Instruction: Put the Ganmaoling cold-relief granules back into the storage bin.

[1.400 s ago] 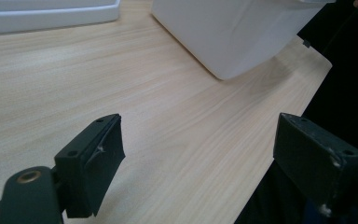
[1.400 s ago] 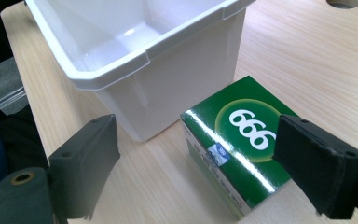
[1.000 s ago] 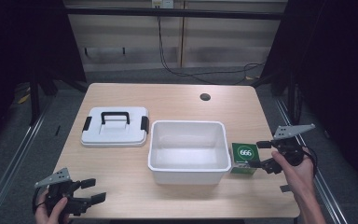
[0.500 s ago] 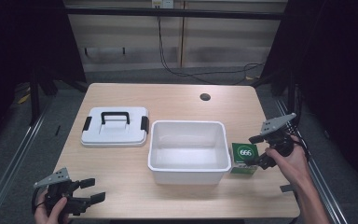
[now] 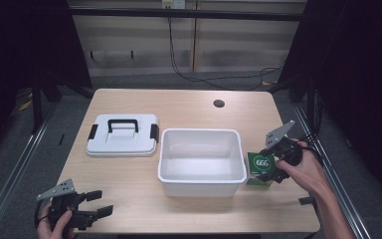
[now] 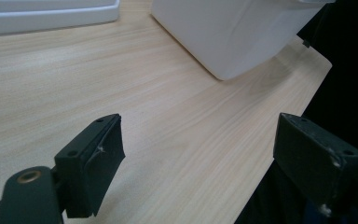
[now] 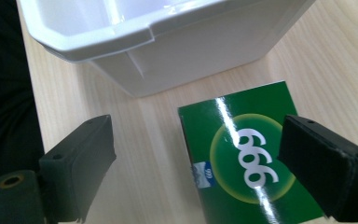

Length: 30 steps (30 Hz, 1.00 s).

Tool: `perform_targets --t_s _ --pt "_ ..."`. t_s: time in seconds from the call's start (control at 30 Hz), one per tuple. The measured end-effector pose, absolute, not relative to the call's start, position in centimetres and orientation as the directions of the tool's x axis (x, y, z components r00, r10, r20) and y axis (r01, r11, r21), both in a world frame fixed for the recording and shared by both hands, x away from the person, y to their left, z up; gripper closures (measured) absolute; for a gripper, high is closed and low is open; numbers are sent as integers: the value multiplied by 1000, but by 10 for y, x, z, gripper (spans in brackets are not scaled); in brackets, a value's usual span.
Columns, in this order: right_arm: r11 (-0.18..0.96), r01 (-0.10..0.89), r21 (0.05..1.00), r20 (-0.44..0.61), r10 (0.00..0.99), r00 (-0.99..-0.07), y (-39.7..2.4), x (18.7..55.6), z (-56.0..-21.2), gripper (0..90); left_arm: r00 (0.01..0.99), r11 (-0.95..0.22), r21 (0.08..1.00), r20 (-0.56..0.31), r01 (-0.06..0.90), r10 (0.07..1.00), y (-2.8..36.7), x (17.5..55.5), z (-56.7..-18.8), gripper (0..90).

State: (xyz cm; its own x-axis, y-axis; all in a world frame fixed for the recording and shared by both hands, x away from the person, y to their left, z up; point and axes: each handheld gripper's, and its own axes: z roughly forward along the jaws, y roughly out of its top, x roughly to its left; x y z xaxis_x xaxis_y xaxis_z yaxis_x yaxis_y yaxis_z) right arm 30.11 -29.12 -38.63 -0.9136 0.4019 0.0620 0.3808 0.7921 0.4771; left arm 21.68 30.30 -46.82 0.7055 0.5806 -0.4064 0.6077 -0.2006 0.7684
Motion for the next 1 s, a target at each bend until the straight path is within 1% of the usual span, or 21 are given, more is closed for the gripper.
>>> perform_targets --t_s 0.07,0.17,0.23,0.3,0.6,0.77,0.83,1.0 --pt "799 375 471 54 398 -916 -289 304 -386 94 706 -201 767 -409 609 578 303 217 -468 160" --pt "826 360 433 48 377 -925 -284 309 -387 94 708 -206 767 -407 608 577 302 217 -469 160" --pt "850 367 377 67 371 -926 -280 312 -389 93 711 -209 768 -405 606 575 303 217 -469 160" --pt "875 349 337 56 351 -935 -277 315 -390 93 708 -203 767 -409 609 576 303 217 -469 160" --pt "912 299 280 54 295 -954 -273 324 -394 93 707 -206 763 -412 612 575 302 218 -470 160" --pt "928 294 230 56 289 -956 -275 331 -396 93 704 -206 762 -410 614 580 302 218 -470 160" --pt "933 282 224 68 274 -959 -275 332 -397 93 704 -207 761 -411 615 579 303 218 -470 160" --pt "941 274 200 58 268 -962 -275 336 -402 93 705 -207 763 -409 612 579 303 218 -469 160"
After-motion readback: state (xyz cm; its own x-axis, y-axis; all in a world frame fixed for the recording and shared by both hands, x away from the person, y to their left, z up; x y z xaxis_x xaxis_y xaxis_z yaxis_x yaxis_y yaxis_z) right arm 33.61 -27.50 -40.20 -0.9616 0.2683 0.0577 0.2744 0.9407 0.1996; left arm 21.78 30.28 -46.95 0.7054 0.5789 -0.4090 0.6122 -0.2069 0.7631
